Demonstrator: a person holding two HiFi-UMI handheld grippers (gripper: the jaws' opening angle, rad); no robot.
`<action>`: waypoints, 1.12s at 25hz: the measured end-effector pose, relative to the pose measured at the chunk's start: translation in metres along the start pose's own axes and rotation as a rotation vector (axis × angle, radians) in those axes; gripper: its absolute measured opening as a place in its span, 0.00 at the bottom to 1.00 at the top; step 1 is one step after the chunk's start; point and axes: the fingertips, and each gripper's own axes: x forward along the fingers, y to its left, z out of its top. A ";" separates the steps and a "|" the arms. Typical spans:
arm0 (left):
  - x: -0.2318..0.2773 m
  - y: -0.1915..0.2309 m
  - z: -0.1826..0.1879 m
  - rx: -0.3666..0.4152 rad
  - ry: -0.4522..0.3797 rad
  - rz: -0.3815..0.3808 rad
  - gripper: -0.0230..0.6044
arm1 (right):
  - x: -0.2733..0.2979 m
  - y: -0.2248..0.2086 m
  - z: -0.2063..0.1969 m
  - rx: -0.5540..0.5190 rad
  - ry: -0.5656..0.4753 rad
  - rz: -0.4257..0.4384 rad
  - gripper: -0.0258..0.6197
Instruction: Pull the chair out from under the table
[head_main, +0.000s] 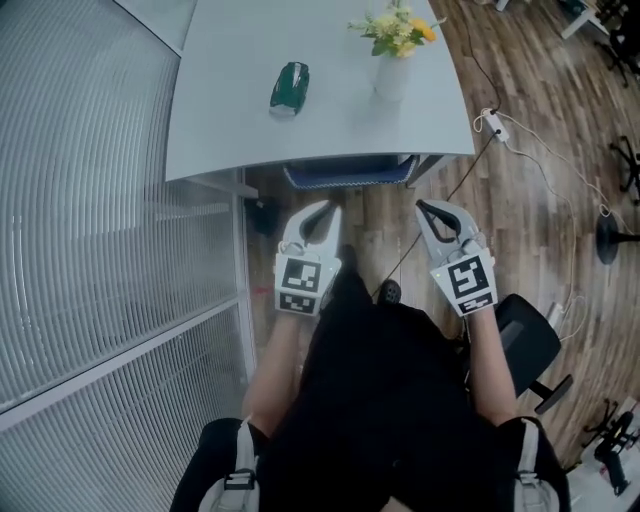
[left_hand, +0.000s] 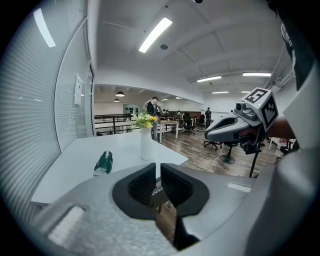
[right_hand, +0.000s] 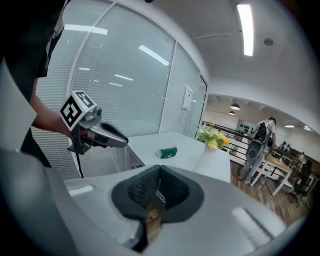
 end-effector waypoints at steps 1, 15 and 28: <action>0.004 0.005 -0.001 0.013 0.007 -0.013 0.06 | 0.008 0.001 0.000 -0.005 0.017 -0.007 0.04; 0.059 0.055 -0.045 0.154 0.146 -0.155 0.19 | 0.097 0.016 -0.020 -0.058 0.198 0.028 0.04; 0.098 0.061 -0.101 0.267 0.305 -0.264 0.22 | 0.145 0.029 -0.072 -0.140 0.385 0.133 0.18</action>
